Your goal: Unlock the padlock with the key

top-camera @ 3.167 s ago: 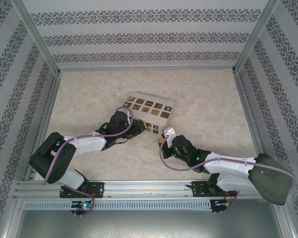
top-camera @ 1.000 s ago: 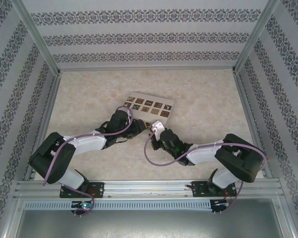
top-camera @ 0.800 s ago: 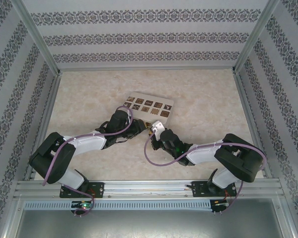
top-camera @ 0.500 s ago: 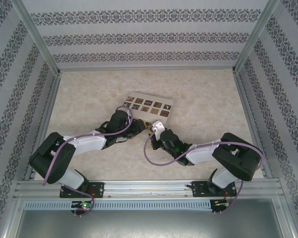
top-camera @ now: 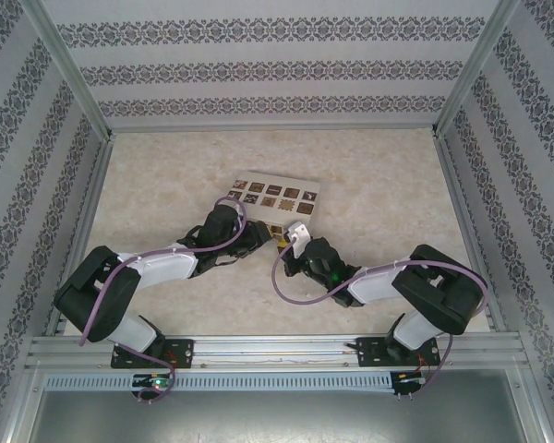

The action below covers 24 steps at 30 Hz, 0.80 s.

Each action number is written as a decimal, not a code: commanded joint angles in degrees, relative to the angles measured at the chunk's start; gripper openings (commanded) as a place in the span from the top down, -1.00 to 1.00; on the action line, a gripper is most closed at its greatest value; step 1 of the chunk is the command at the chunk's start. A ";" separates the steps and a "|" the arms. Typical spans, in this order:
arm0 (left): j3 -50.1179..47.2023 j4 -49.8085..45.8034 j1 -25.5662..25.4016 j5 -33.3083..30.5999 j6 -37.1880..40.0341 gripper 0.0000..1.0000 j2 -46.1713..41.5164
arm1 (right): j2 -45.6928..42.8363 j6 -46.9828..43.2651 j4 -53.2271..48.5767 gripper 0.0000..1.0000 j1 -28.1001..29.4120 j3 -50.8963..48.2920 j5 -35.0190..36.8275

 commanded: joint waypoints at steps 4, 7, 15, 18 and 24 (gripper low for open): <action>1.68 2.72 -0.47 3.56 -1.40 0.57 -1.23 | 1.39 0.72 5.94 1.00 -1.40 0.61 -2.95; 1.79 2.71 -0.50 3.97 -1.47 0.57 -1.31 | 2.73 0.72 8.68 1.00 -1.92 0.60 -4.38; 2.17 2.57 -0.54 5.51 -1.49 0.57 -1.23 | 6.45 0.13 14.42 1.00 -3.53 1.92 -8.86; 2.14 2.24 -0.54 5.77 -1.40 0.57 -1.49 | 7.20 -0.39 15.46 1.00 -4.20 2.43 -10.25; 2.12 1.93 -0.71 6.14 -1.31 0.57 -1.75 | 8.91 -1.36 16.92 1.00 -5.76 3.60 -13.50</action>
